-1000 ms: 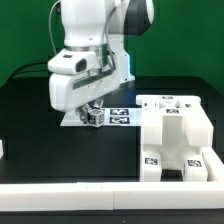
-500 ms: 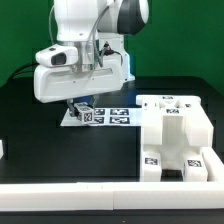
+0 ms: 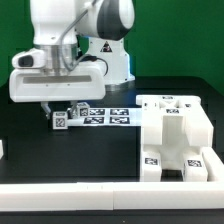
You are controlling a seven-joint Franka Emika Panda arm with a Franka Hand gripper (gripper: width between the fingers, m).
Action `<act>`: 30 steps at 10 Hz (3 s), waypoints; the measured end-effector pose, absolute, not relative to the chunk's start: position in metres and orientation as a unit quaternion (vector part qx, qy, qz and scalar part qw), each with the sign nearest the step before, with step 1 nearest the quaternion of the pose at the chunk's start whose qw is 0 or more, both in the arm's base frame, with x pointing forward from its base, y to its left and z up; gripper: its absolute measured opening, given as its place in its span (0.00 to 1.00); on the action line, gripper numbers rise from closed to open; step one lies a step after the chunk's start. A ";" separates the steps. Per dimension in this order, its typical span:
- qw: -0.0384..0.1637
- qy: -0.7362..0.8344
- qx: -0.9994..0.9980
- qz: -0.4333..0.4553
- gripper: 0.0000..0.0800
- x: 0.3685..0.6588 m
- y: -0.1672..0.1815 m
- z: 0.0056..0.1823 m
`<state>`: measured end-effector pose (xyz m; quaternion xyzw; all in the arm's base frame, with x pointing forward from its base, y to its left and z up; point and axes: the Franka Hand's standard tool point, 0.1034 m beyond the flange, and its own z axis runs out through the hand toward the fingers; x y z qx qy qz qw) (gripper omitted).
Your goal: Assemble chair
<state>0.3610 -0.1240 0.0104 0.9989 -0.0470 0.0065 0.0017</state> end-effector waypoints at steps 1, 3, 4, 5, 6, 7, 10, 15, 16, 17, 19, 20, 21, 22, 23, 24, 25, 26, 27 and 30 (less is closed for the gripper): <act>0.001 -0.090 0.996 0.005 0.35 0.359 -0.126 0.009; 0.000 -0.107 0.994 0.005 0.35 0.358 -0.128 0.009; -0.003 -0.107 0.994 0.001 0.46 0.357 -0.126 0.008; -0.008 -0.104 0.995 -0.006 0.69 0.357 -0.126 0.007; -0.009 -0.102 0.995 -0.008 0.69 0.358 -0.130 0.007; -0.020 -0.105 0.994 -0.019 0.79 0.363 -0.132 0.009; -0.077 -0.118 0.982 -0.129 0.81 0.379 -0.128 0.027; -0.102 -0.120 0.968 -0.197 0.81 0.380 -0.116 0.032; -0.103 -0.112 0.962 -0.226 0.81 0.387 -0.126 0.037; -0.103 -0.107 0.959 -0.243 0.81 0.400 -0.132 0.039; -0.105 -0.105 0.957 -0.249 0.81 0.406 -0.130 0.036; -0.105 -0.105 0.957 -0.250 0.81 0.405 -0.130 0.036; -0.105 -0.105 0.957 -0.250 0.81 0.405 -0.130 0.036; -0.111 -0.106 0.950 -0.271 0.81 0.401 -0.130 0.036; -0.122 -0.110 0.936 -0.313 0.81 0.402 -0.133 0.033; -0.129 -0.108 0.924 -0.343 0.81 0.408 -0.130 0.031; -0.130 -0.104 0.923 -0.348 0.81 0.408 -0.127 0.029; -0.130 -0.102 0.923 -0.346 0.81 0.409 -0.127 0.029; -0.130 -0.102 0.923 -0.347 0.81 0.409 -0.127 0.028; -0.127 -0.095 0.902 -0.401 0.81 0.401 -0.131 0.029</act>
Offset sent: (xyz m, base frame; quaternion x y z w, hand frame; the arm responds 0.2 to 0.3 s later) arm 0.0000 0.0000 0.0000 0.0000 0.0000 0.0000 1.0000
